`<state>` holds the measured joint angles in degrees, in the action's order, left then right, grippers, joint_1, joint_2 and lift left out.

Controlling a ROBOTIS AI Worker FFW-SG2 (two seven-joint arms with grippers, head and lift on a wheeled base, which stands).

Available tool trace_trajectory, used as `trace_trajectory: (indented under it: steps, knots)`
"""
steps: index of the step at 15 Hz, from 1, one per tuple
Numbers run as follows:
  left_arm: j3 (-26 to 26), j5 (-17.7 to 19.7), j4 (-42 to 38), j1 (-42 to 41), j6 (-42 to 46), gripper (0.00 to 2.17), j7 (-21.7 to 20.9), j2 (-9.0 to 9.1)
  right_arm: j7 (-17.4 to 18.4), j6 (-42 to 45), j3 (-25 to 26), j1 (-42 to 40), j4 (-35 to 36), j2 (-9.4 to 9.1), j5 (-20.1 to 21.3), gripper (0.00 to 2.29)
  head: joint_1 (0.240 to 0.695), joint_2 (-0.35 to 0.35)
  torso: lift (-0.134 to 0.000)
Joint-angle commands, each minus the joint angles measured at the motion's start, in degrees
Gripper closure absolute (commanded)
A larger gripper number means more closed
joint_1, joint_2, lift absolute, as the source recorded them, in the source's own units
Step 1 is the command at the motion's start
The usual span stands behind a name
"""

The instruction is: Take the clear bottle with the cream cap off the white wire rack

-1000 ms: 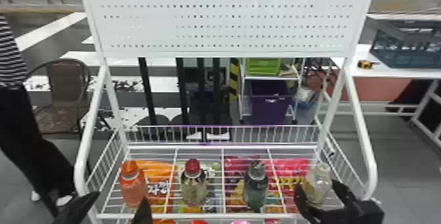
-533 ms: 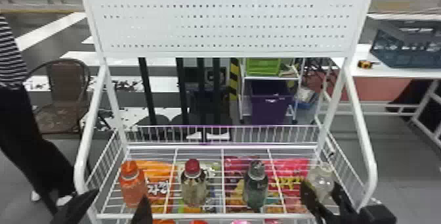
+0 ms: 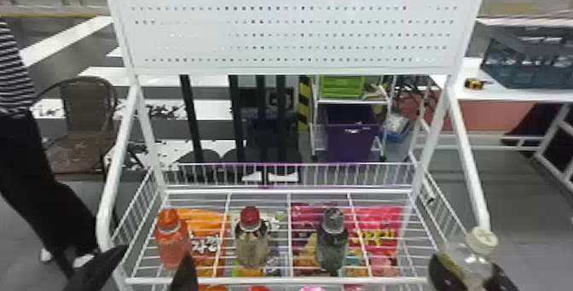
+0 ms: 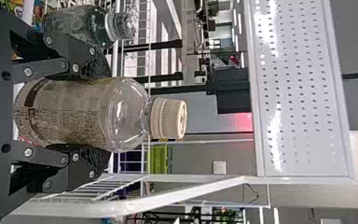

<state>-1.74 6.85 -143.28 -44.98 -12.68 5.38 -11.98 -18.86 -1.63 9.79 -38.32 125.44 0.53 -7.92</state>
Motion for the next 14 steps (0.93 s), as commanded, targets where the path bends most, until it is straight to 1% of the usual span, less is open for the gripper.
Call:
trace_trajectory:
  steps: [1,2,4,6,14]
  knots:
    - [0.07,0.0,0.28,0.07,0.24,0.14,0.06,0.11,0.05,2.55,2.17,-7.3,6.13,-0.18,-1.04,1.41,0.499,0.0,0.0]
    - [-0.01,0.0,0.28,0.16,0.24,0.14,0.06,0.11,0.05,4.48,2.7,-9.49,7.98,-0.53,-1.04,1.41,0.499,0.0,0.0]
    - [-0.01,0.0,0.19,0.16,0.24,0.14,0.06,0.11,-0.04,4.66,3.75,-12.83,11.23,-0.58,-1.66,1.41,0.499,0.0,0.0]
    - [-0.1,0.0,0.11,0.25,0.24,0.14,0.06,0.2,-0.21,4.48,4.37,-13.18,11.5,-0.58,-2.45,1.41,0.499,0.0,0.0]
    - [-0.19,-0.09,-0.95,-0.46,0.24,0.14,0.06,0.02,-0.39,4.48,4.28,-13.62,12.55,-0.58,-2.27,1.41,0.499,0.0,0.0]
